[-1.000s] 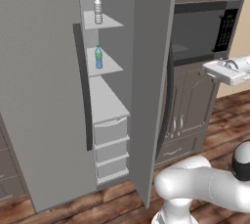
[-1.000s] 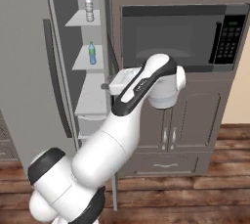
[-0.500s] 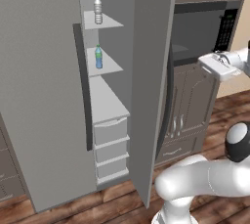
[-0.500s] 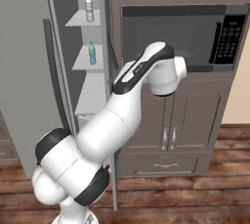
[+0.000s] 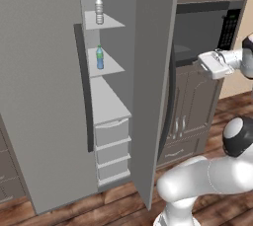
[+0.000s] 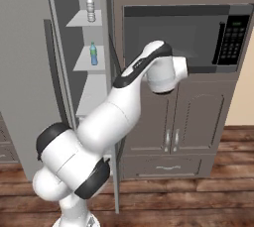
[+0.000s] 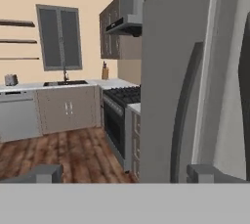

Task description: Take the bottled waters from the counter and place them in the freezer to freeze. Close the freezer door after placing the bottles.

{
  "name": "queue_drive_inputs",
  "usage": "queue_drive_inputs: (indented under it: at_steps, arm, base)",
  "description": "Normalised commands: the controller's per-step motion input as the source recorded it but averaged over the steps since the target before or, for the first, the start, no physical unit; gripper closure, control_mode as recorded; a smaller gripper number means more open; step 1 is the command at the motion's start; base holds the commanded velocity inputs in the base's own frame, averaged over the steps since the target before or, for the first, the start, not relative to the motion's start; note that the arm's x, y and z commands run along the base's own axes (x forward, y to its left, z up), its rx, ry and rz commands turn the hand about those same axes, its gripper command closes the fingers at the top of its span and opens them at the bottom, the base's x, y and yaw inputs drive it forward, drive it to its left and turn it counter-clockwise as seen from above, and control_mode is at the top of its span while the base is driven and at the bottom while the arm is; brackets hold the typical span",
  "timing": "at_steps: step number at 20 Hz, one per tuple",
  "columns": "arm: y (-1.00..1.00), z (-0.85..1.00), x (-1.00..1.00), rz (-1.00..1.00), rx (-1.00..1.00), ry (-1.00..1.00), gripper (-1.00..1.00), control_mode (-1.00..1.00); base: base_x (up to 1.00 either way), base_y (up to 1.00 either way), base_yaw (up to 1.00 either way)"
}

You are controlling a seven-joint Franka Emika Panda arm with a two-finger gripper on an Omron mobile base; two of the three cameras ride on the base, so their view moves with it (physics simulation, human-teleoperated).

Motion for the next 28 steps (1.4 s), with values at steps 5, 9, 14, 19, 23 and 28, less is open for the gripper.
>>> queue_drive_inputs:
  at_steps: [5, 9, 14, 19, 23, 28]
  arm:
    - [0.00, -0.07, 0.48, 0.00, 0.00, 0.00, -1.00, -1.00]
    - [0.00, -0.12, 0.61, -0.01, 0.00, 0.00, -1.00, -1.00]
    - [0.00, -0.11, 0.50, 0.00, 0.00, 0.00, -1.00, -1.00]
    - [0.02, -0.05, 0.24, 0.00, 0.00, 0.00, -1.00, -1.00]
    - [0.01, -0.08, 0.30, 0.00, 0.00, 0.00, -1.00, -1.00]
    - [0.00, -0.14, 0.41, 0.00, -0.03, -0.01, -1.00, -1.00]
  base:
    - [0.00, 0.00, 0.00]
    - [0.00, 0.00, 0.00]
    - [0.00, 0.00, 0.00]
    - [0.00, 0.00, 0.00]
    - [0.00, 0.00, 0.00]
    - [0.00, 0.00, 0.00]
